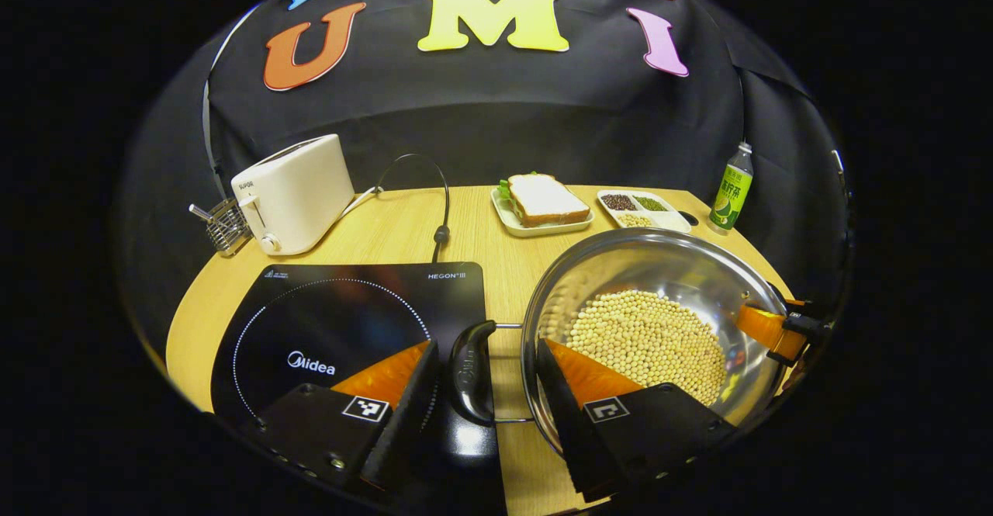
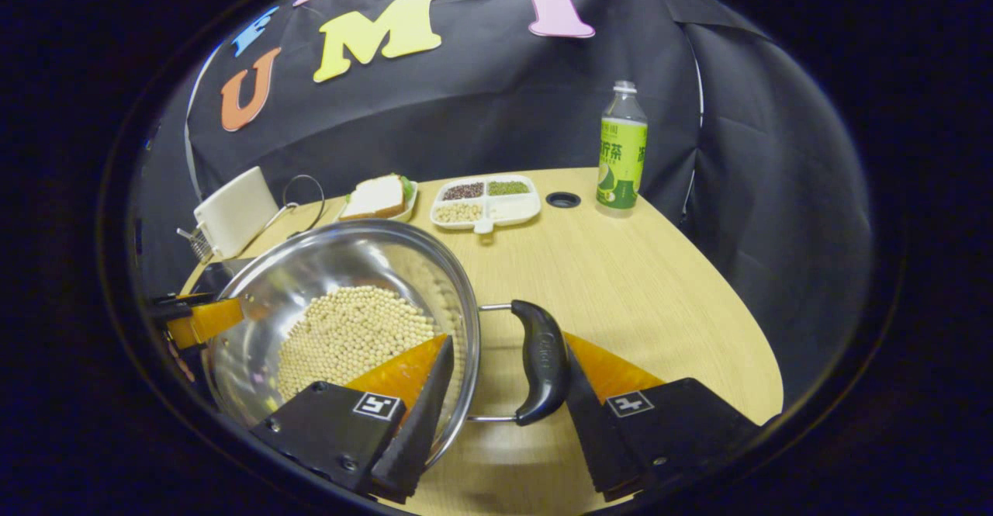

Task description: First push the handle of the pot to place it horizontally, then grasp the pot with both hands and set it on the induction cooktop.

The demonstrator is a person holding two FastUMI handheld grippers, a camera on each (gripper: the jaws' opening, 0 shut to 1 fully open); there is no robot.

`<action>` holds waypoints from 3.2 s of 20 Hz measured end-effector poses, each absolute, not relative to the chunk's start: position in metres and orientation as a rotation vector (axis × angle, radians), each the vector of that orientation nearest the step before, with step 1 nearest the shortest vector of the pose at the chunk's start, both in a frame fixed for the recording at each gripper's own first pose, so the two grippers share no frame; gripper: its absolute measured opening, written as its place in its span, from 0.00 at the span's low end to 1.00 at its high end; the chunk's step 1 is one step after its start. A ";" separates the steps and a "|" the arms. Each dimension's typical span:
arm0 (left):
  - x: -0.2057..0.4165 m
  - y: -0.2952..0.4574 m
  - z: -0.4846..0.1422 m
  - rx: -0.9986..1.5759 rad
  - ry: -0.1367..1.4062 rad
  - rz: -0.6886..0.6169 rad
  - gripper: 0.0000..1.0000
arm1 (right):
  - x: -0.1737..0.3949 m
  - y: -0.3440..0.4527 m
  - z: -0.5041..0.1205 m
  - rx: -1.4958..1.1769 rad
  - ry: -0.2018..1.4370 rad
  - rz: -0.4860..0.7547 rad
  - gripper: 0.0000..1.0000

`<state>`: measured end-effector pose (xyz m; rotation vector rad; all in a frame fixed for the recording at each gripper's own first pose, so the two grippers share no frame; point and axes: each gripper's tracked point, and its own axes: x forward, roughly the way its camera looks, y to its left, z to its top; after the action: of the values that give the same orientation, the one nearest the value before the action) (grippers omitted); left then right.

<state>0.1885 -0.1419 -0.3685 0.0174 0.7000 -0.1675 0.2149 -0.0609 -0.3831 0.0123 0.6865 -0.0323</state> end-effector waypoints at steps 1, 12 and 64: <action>0.189 -0.142 -0.369 0.019 0.699 -0.167 0.75 | 0.214 -0.061 -0.382 0.015 0.681 -0.040 0.80; 0.173 -0.143 -0.365 0.026 0.709 -0.185 0.56 | 0.195 -0.064 -0.372 0.016 0.669 -0.085 0.68; 0.211 0.136 -0.309 -0.025 0.593 0.081 0.57 | 0.239 0.240 -0.346 -0.063 0.722 0.162 0.69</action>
<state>0.2109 0.1361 -0.3085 -0.0251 0.5926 0.0807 0.2385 0.2399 -0.3456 -0.0627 0.7219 0.1621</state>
